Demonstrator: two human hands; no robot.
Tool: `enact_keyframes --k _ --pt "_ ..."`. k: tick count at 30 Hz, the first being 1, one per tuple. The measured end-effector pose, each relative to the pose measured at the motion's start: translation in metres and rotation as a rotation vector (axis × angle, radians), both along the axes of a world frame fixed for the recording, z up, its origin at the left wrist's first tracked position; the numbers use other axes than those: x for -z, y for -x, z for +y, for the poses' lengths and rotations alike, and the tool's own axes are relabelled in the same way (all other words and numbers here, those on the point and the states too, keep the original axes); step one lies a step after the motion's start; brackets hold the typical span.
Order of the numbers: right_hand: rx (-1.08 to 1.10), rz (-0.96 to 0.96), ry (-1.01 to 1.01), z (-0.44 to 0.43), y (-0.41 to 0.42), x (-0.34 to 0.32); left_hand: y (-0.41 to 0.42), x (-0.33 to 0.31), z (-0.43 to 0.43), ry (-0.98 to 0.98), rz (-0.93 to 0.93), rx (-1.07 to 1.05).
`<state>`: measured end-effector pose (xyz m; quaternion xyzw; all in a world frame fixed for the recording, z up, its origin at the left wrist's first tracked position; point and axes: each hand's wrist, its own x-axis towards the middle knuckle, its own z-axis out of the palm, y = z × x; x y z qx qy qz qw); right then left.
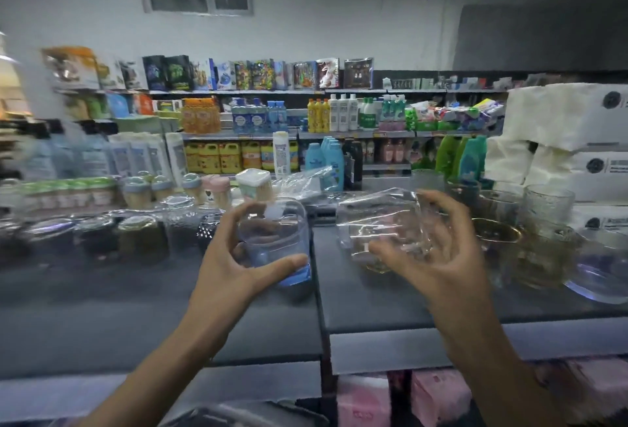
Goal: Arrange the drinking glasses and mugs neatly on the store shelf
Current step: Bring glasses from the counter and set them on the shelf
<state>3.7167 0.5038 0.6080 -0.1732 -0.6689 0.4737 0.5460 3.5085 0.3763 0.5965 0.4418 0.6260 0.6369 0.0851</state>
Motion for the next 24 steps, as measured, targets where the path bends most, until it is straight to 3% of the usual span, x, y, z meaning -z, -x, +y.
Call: enact_keyframes --k 8,17,24 --pt "-0.456 0.174 0.455 -0.061 0.094 0.030 0.034 0.025 -0.107 0.063 -0.090 -0.192" --pt "-0.733 0.083 0.554 -0.169 0.209 0.040 0.123 0.034 -0.254 0.061 -0.115 -0.428" --pt "-0.804 0.095 0.629 -0.268 0.321 0.043 0.236 0.039 -0.357 0.088 -0.117 -0.473"
